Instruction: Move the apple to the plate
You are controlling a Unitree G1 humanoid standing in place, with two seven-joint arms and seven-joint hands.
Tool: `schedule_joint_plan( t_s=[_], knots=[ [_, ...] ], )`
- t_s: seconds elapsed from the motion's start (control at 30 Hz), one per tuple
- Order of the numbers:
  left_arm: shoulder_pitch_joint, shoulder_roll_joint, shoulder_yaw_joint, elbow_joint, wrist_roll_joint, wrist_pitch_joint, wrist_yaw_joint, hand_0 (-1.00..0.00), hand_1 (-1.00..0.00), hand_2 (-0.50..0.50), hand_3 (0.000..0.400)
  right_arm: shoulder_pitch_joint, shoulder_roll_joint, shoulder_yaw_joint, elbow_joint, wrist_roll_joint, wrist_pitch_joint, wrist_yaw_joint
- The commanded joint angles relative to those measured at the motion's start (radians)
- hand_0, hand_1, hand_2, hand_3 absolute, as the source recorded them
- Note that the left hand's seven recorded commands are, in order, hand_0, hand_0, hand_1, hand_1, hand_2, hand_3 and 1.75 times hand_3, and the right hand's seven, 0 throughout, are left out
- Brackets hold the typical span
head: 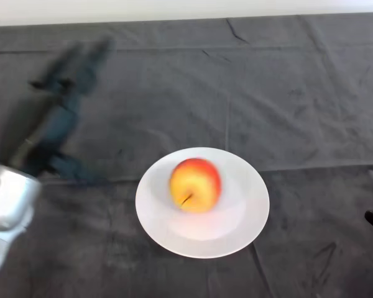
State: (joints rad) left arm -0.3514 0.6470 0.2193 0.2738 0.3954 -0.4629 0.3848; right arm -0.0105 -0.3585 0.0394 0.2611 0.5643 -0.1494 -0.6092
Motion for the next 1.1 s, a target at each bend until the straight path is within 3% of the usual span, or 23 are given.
schedule_joint_plan(
  t_s=[0.03,0.43,0.8,1.1],
  knots=[
    [-0.049,0.076,0.058,0.06,-0.029,-0.024,0.038,0.0,0.0,0.0,0.0,0.028,0.024,0.0043,0.042,0.0274,0.041,-0.0017],
    [-0.055,0.209,0.294,0.355,-0.091,-0.059,0.183,0.0,0.0,0.0,0.0,0.027,0.019,0.011,0.043,0.0336,0.037,-0.0058],
    [-0.05,0.288,0.408,0.588,-0.139,-0.094,0.283,0.0,0.0,0.0,0.0,0.026,0.015,0.0186,0.045,0.0406,0.032,-0.0107],
    [-0.054,0.321,0.478,0.731,-0.228,-0.097,0.292,0.0,0.0,0.0,0.0,0.026,0.011,0.0243,0.046,0.0457,0.029,-0.0142]
  ],
)
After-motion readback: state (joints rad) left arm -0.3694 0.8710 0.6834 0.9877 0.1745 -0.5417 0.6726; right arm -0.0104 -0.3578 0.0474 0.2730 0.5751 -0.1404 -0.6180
